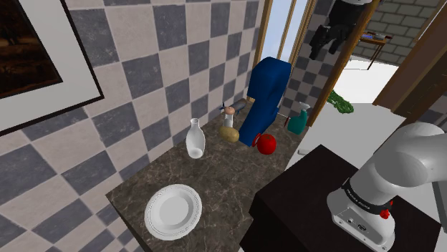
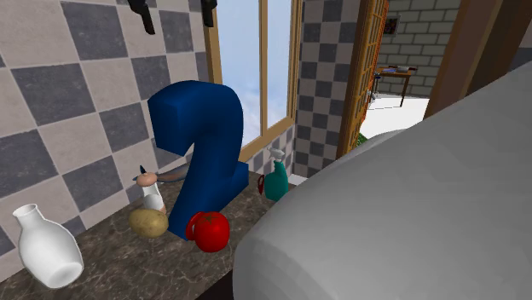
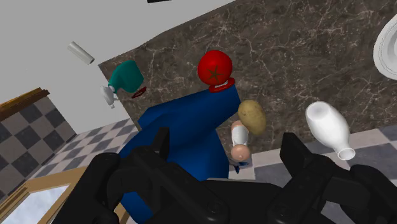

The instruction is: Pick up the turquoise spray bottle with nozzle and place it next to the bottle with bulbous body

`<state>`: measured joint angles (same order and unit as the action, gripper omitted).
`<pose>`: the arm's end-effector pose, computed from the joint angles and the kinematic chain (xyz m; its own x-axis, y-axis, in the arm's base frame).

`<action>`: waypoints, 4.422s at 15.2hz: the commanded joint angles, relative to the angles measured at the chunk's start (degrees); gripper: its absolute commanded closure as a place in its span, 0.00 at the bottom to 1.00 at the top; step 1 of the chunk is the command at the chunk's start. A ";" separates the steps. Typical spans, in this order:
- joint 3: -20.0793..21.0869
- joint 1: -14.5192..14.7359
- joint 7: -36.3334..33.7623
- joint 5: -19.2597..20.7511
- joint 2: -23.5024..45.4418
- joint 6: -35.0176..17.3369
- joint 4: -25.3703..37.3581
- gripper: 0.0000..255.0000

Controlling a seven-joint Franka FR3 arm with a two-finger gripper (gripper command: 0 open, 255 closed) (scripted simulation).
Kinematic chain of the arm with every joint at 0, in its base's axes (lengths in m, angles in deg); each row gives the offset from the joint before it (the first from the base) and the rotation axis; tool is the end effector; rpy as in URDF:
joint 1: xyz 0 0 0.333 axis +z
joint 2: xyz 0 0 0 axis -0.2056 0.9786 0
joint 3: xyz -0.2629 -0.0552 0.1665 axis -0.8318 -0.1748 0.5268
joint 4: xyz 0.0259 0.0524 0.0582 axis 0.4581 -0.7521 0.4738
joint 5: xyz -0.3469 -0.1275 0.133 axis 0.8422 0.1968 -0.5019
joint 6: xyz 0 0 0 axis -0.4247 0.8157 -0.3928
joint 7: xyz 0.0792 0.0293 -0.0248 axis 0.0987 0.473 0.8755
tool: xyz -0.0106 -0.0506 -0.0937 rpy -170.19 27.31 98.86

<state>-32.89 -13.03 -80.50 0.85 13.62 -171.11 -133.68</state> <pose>0.3203 -0.0108 0.6272 0.9759 -0.1279 0.1771 -0.1490 -0.9825 0.1115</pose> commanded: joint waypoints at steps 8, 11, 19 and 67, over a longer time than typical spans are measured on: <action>-8.12 -1.39 8.57 3.42 3.12 -9.74 -6.60 0.00; -11.68 -2.00 12.29 4.70 5.82 -14.14 -8.28 0.00; -21.40 -2.69 22.86 6.18 16.95 -26.11 -9.20 0.00; -25.75 -15.96 73.37 -32.65 80.31 -46.68 22.51 1.00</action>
<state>-58.63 -28.99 -7.13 -31.79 93.92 -217.77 -111.17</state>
